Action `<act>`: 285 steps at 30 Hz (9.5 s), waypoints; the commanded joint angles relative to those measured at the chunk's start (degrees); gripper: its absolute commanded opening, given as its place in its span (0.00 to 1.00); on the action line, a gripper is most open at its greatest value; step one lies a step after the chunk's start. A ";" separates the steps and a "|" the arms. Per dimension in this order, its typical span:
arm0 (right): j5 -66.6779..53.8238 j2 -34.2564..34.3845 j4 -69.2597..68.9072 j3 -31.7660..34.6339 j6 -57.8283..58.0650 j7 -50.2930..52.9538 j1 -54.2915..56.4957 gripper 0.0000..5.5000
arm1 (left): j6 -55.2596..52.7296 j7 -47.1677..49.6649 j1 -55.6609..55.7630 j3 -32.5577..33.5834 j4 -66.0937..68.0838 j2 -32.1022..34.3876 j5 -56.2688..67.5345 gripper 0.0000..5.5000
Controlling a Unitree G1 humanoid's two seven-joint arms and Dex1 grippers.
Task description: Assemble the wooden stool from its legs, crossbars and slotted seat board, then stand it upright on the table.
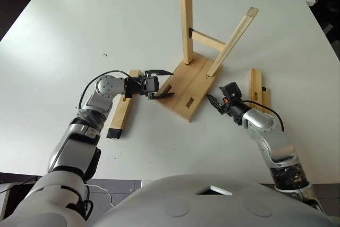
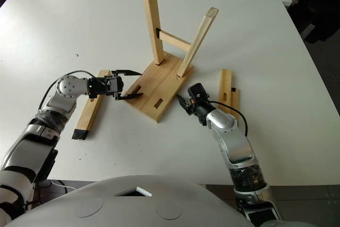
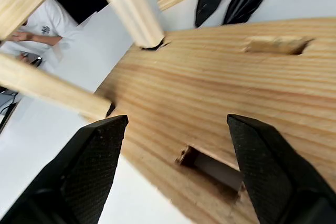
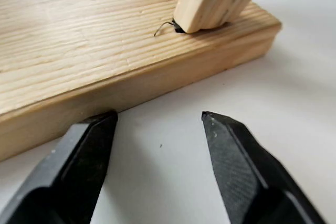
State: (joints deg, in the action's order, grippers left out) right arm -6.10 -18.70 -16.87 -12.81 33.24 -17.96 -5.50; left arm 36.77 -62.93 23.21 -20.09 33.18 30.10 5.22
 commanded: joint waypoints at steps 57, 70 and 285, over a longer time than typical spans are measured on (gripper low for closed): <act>9.94 -10.22 -9.37 -0.75 -3.82 -7.33 -8.36 0.55 | -15.29 8.93 -18.08 8.42 -28.68 10.64 2.55 0.64; 1.27 -1.93 -25.12 19.07 5.37 -0.06 -11.52 0.55 | -69.68 28.07 -29.20 26.02 -56.91 12.36 19.77 0.64; -64.89 -22.83 -9.41 20.58 22.71 -32.48 30.80 0.24 | -84.44 24.86 2.61 19.70 -66.20 -3.35 60.82 0.62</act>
State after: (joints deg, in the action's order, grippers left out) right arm -71.71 -41.29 -25.73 8.13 56.54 -50.31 24.36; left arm -47.98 -37.83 24.99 0.02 -33.15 26.25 66.39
